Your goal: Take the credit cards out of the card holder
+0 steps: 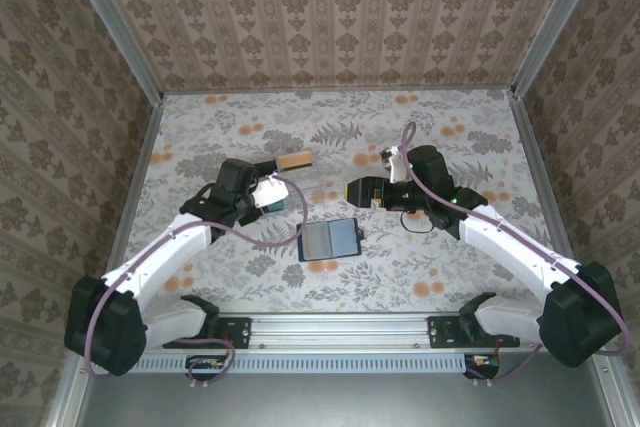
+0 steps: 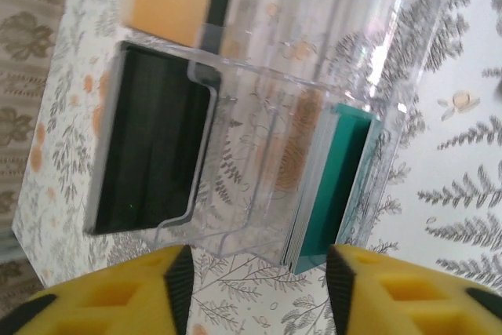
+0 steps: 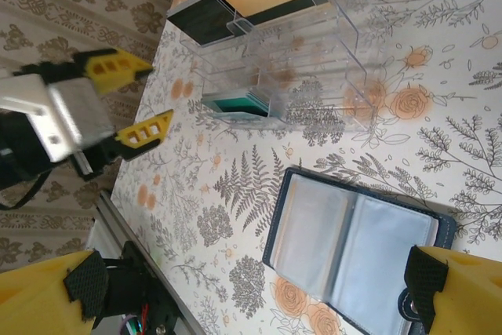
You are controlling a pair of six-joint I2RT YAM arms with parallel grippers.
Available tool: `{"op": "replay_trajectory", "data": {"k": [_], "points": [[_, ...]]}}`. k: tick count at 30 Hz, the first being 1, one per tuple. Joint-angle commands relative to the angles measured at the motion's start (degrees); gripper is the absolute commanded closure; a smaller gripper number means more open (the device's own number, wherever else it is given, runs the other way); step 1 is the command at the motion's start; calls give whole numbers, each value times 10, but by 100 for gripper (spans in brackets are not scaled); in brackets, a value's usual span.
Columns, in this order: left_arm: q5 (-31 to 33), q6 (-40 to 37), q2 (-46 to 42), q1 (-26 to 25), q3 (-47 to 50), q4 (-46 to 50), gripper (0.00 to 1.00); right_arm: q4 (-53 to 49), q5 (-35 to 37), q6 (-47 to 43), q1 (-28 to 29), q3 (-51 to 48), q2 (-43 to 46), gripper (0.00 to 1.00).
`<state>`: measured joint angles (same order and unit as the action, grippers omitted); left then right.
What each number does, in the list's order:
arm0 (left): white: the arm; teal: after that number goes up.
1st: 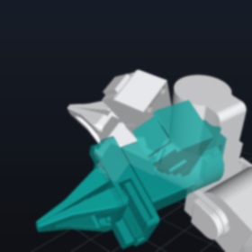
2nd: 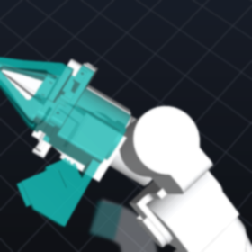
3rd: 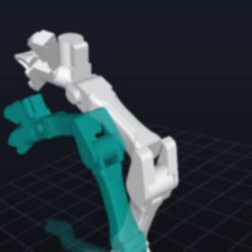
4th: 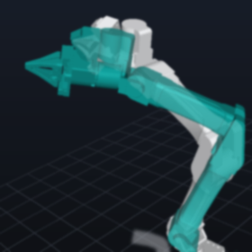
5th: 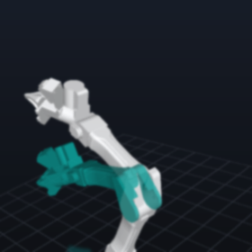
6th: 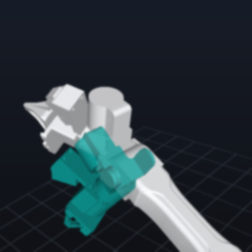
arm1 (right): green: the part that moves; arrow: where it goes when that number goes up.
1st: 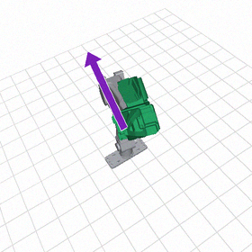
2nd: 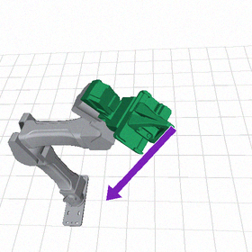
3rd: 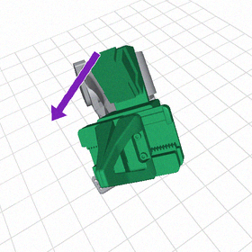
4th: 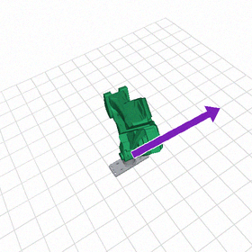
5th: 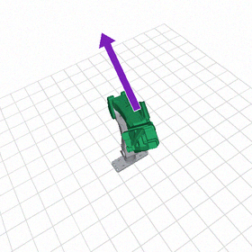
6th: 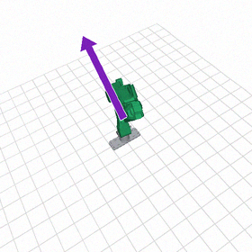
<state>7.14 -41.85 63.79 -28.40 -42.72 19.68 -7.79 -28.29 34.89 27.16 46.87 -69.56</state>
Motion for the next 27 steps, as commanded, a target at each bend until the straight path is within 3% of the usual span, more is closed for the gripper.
{"op": "replay_trajectory", "data": {"k": [1,4,7,11,15,21,27], "points": [[9,109,-39,5,2,1,29,1,-9,6,6,20,-16,0],[18,188,-65,5,-8,19,16,-13,4,-1,20,28,-30,1],[0,288,-79,9,-36,66,16,-40,29,-15,36,42,-49,10],[-46,419,-85,9,-72,131,25,-64,62,-29,57,50,-77,28],[-105,569,-95,9,-64,144,36,-86,94,-39,76,54,-118,54],[-202,751,-94,1,13,75,43,-108,144,-46,103,57,-165,64],[-233,885,-87,-36,109,-55,46,-121,177,-56,117,52,-199,71]]}}
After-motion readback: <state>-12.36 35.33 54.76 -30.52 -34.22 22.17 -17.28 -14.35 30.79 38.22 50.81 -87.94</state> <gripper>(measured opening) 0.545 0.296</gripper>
